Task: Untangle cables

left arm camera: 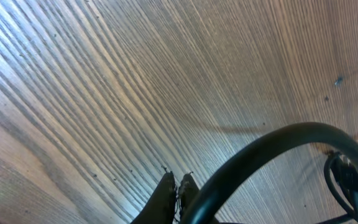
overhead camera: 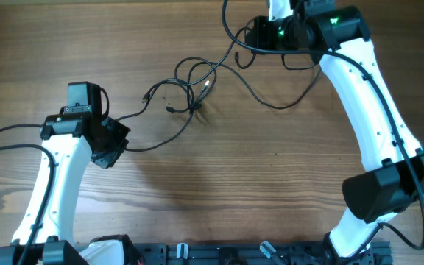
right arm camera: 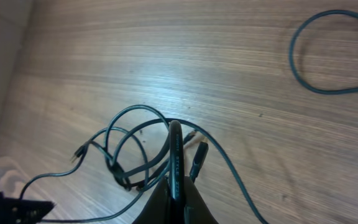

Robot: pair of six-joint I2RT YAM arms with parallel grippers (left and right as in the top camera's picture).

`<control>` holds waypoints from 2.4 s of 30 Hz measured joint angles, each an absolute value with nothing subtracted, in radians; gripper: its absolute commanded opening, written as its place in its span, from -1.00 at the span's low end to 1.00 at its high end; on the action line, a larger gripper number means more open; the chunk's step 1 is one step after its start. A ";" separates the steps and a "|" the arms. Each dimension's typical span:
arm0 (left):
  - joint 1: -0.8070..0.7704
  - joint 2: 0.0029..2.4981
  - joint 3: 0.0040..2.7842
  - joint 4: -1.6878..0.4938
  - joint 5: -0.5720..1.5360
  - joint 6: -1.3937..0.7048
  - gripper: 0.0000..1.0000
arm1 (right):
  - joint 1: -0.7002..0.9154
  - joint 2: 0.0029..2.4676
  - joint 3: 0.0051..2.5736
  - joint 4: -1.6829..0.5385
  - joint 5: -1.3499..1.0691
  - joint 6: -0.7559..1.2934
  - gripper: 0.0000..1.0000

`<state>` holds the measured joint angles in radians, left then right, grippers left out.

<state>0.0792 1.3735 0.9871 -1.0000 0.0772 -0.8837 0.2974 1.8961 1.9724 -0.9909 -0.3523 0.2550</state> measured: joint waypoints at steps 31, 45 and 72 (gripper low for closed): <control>-0.001 1.308 1.471 -1.275 0.082 -0.439 -0.92 | 0.112 1.783 1.974 -1.259 -0.061 0.201 -0.91; 0.277 1.407 1.471 -1.265 -0.292 -0.619 -0.92 | -0.296 1.783 1.974 -1.213 -0.080 0.316 -0.91; -0.031 1.468 1.471 -1.184 0.032 -0.699 -0.92 | 0.138 1.688 2.815 -1.171 -0.554 0.083 -0.91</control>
<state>-0.0307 1.4681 1.4708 -1.1843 0.0322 -0.6987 0.1383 1.6882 2.8155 -1.1713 -0.5541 0.0826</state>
